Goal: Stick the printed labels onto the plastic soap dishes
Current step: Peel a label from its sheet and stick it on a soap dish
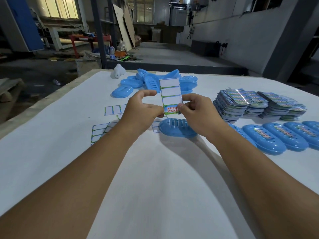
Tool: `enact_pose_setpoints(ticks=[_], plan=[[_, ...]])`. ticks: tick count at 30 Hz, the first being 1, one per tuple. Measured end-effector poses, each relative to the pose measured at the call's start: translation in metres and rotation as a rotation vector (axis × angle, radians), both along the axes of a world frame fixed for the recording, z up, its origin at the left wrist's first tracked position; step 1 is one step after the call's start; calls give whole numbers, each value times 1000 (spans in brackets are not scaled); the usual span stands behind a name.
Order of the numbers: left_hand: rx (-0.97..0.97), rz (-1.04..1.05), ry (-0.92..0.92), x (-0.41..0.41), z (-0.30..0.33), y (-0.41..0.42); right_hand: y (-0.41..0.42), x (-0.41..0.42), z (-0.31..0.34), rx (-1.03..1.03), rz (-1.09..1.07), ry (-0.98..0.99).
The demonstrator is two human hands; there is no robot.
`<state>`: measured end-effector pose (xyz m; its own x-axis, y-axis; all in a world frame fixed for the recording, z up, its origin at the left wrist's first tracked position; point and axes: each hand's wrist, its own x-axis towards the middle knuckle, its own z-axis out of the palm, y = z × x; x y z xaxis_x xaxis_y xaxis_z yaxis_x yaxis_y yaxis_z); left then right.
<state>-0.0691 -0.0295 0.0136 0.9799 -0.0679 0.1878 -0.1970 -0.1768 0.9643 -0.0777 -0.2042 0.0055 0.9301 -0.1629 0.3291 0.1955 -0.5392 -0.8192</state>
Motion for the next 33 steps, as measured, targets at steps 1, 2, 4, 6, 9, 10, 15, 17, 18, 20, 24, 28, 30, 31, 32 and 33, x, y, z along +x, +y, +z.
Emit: enact_pose_setpoints(ticks=[1,2,4,6,9,10,15,17,18,20,24,28,30,31,32,33], plan=[[-7,-6,0,0,0,0,0,0,0,12,-7,-1],[-10,-13,-1,-1,0,1,-1,-1,0,27,-14,2],[-1,-25,-11,-2,0,1,-1,-2,-1,41,-38,4],[4,-26,-20,-2,-1,0,0,-3,-2,-35,-90,-34],[1,-8,-44,-1,-3,1,2,-6,0,-173,-119,-85],[12,-1,-59,0,-4,1,3,-7,1,-192,-106,-78],[48,-12,-137,0,-9,-1,10,-12,3,-244,-81,-54],[74,-16,-157,-1,-10,-3,11,-13,3,-252,-78,-52],[76,-18,-162,-1,-11,-4,12,-14,4,-257,-76,-51],[72,-26,-167,0,-12,-4,13,-14,4,-263,-72,-51],[80,-34,-171,2,-14,-3,17,-15,4,-291,-83,-56],[93,-25,-175,3,-14,-2,18,-16,4,-294,-75,-62],[96,-19,-181,3,-14,-2,19,-16,4,-306,-75,-59],[100,-17,-186,3,-15,-2,19,-15,4,-315,-78,-53],[107,-17,-193,3,-15,-2,19,-15,5,-325,-83,-47],[118,-17,-201,2,-15,-2,19,-15,5,-335,-91,-39]])
